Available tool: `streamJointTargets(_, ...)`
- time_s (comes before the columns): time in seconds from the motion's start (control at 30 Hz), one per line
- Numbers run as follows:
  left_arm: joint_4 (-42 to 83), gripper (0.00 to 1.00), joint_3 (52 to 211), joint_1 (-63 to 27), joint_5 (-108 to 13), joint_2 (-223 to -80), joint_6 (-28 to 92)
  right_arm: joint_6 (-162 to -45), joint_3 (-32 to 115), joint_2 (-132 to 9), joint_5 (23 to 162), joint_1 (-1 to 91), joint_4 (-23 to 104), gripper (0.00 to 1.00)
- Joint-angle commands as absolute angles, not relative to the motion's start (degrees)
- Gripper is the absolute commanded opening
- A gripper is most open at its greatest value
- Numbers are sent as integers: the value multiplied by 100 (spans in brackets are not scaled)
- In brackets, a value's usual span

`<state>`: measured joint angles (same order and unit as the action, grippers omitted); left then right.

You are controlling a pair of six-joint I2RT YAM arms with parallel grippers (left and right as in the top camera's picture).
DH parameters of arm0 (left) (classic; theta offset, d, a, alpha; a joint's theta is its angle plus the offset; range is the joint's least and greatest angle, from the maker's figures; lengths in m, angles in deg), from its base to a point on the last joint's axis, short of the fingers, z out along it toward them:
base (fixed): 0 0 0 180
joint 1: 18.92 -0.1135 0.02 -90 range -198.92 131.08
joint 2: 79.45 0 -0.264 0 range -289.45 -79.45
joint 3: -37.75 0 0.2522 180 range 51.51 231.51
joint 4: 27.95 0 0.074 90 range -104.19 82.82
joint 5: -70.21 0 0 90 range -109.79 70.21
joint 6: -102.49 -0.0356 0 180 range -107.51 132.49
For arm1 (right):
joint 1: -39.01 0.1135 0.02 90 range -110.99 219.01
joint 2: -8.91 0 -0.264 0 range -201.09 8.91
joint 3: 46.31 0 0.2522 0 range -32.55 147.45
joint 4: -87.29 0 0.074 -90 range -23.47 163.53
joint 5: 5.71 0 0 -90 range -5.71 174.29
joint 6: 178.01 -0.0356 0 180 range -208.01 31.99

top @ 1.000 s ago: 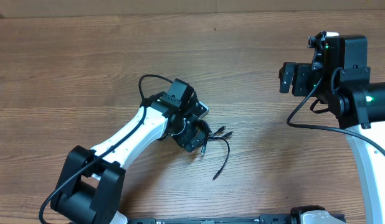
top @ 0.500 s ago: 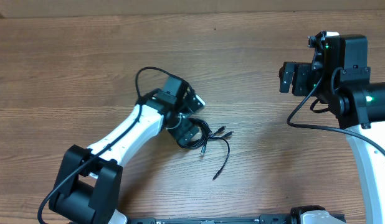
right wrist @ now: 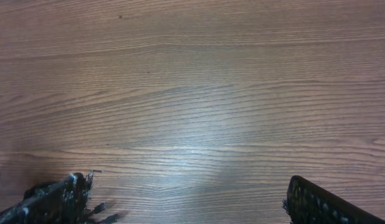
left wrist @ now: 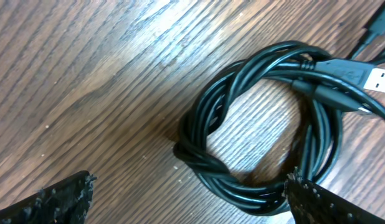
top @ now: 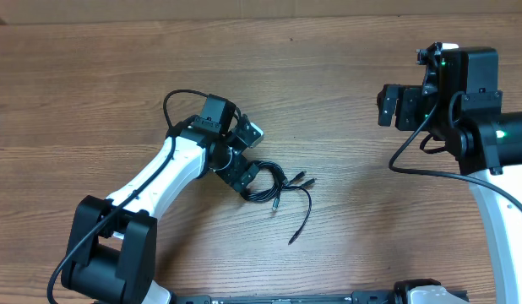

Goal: Untangle cables

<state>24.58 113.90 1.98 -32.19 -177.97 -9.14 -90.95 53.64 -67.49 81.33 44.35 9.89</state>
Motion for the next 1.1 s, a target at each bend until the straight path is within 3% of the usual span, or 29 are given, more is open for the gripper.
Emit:
streamJointTargets(0.0, 2458, 100, 11399, 198, -3508, -17858, -970, -9069, 5517, -6757, 8181, 4464, 1020, 100)
streamJointTargets(0.73, 2412, 100, 11353, 224, -3265, -18398, -695, -9071, 5517, -6757, 8183, 4464, 998, 100)
streamJointTargets(0.77, 2392, 98, 11353, 224, -3261, -18405, -673, -9071, 5517, -6757, 8183, 4464, 998, 100)
streamJointTargets(0.93, 2272, 47, 11353, 227, -3167, -18407, -472, -9071, 5517, -6757, 8181, 4464, 998, 100)
streamJointTargets(0.97, 2261, 45, 11353, 227, -3169, -18407, -459, -9071, 5517, -6757, 8181, 4464, 998, 100)
streamJointTargets(1.07, 2261, 53, 11353, 224, -3184, -18407, -459, -9071, 5517, -6757, 8183, 4464, 998, 100)
